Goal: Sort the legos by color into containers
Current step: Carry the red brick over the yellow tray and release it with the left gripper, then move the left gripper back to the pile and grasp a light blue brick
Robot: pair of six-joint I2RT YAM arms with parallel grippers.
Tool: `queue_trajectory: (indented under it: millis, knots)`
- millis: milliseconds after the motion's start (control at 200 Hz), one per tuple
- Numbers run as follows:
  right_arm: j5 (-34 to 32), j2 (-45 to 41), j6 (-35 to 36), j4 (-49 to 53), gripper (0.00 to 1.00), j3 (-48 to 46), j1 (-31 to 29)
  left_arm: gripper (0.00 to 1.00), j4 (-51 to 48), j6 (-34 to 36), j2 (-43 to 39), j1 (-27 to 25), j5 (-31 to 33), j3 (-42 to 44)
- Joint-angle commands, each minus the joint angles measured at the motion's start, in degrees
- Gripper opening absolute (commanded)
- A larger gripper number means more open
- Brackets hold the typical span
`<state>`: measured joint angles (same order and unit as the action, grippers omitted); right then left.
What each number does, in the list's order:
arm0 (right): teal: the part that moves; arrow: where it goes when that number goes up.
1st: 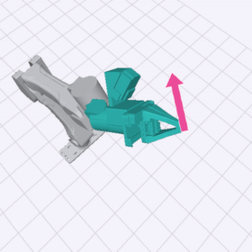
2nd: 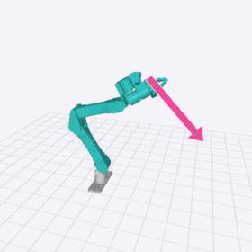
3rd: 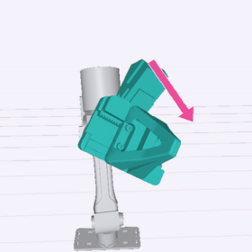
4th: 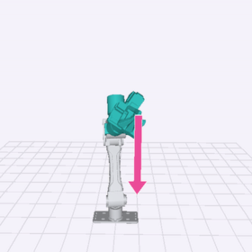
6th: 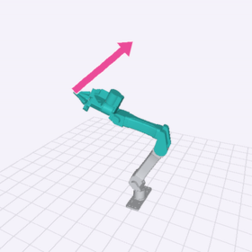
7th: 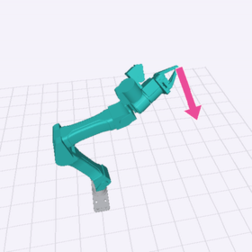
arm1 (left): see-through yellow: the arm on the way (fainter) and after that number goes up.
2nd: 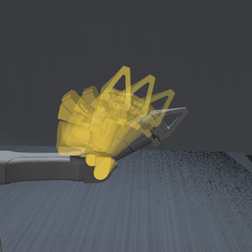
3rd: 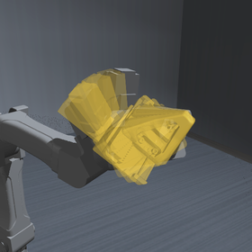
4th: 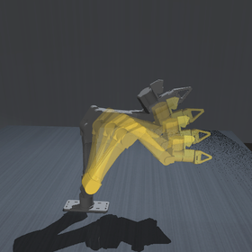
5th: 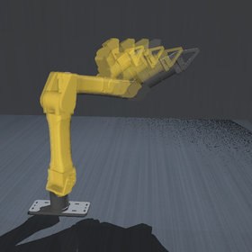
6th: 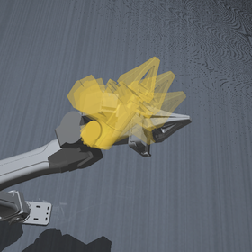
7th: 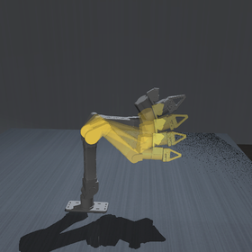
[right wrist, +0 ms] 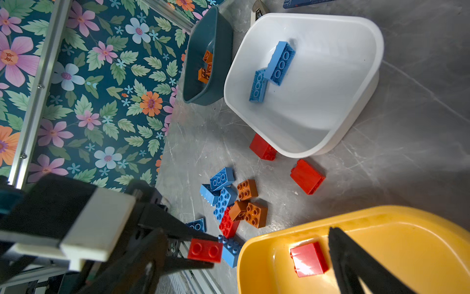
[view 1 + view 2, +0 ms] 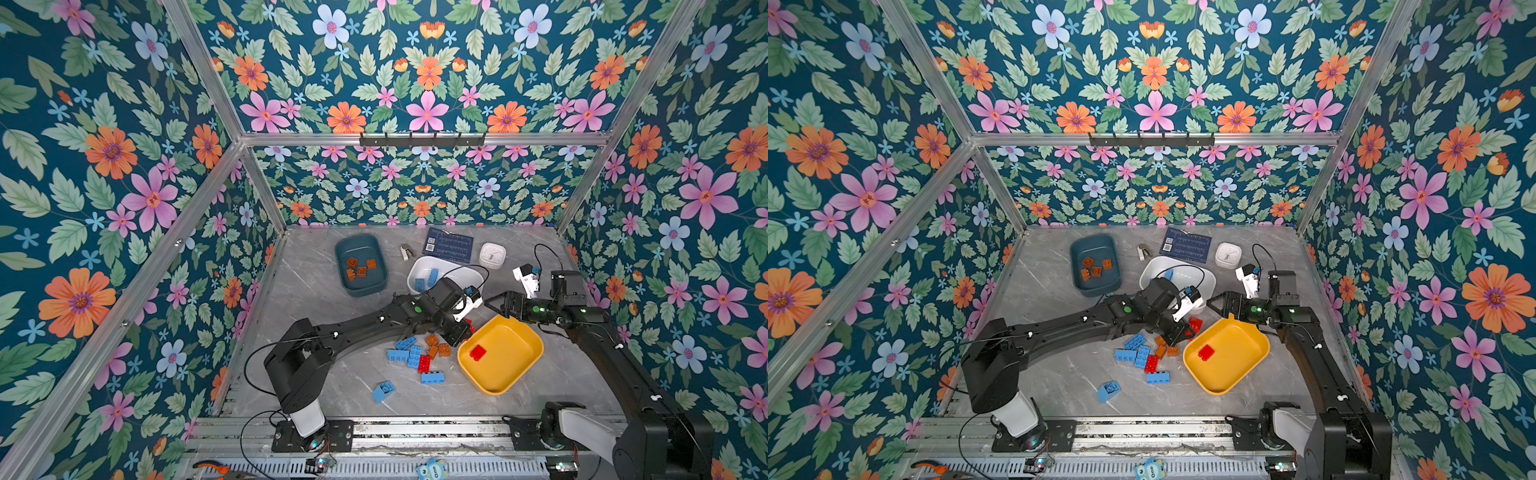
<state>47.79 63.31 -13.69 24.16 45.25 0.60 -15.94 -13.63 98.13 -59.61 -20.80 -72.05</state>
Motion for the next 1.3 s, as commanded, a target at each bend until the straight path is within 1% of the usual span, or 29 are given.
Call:
queue_trajectory:
  millis: [0,120,165,200,255,305,445,515,615,730,855,960,1070,1185,1295]
  knots:
    - [-0.22,-0.46,0.69,0.4,0.99,0.16,-0.01,0.05,8.13,-7.23,0.96,-1.82,0.65,1.56]
    - [-0.42,-0.99,0.88,0.89,0.99,0.06,-0.05,0.1,7.94,-7.89,2.06,-2.96,1.28,2.23]
    - [-0.53,-1.17,0.95,0.87,0.99,0.01,0.01,0.14,8.34,-8.17,2.14,-2.99,1.2,3.05]
    - [-0.56,-1.17,0.96,0.89,0.99,0.0,-0.01,0.19,8.34,-8.26,2.23,-3.0,1.32,3.38]
    - [-0.59,-1.17,0.98,0.89,0.99,0.0,0.01,0.37,7.22,-7.93,2.36,-3.06,2.05,3.22]
    - [-0.64,-1.25,1.04,0.81,0.99,-0.16,-0.01,0.47,5.65,-7.3,2.21,-3.08,2.0,2.75]
    - [-0.25,-1.2,0.76,0.1,0.99,-0.43,0.01,0.62,2.92,-5.64,0.14,-3.1,2.36,2.27]
    - [0.05,-0.93,0.63,-0.15,0.99,-0.4,0.01,0.67,1.82,-5.21,-1.06,-3.01,2.09,2.29]
    - [0.8,-0.49,0.6,-0.17,0.99,-0.19,-0.02,0.72,-3.39,-3.75,-2.64,-3.05,4.71,1.55]
    - [1.46,0.12,0.51,-0.38,0.99,0.1,-0.58,0.76,-11.18,-2.69,-5.51,-2.66,10.1,1.53]
    - [0.97,1.34,0.49,-0.61,0.99,0.66,-3.13,0.76,-18.42,-3.25,-9.02,-1.64,15.32,2.58]
    - [0.37,2.41,-0.33,-2.08,0.99,0.64,-5.2,0.77,-23.28,-3.09,-11.75,-0.99,21.46,4.63]
    - [0.22,3.95,-1.07,-3.33,0.98,1.07,-7.0,0.79,-25.53,-2.97,-12.92,1.42,26.77,6.2]
    - [0.1,4.86,-1.45,-3.82,0.98,1.5,-8.3,0.79,-23.76,-0.62,-12.63,5.08,27.67,8.5]
    - [0.01,4.72,-1.55,-3.9,0.98,1.42,-8.48,0.77,-19.28,1.67,-11.75,9.43,24.6,11.17]
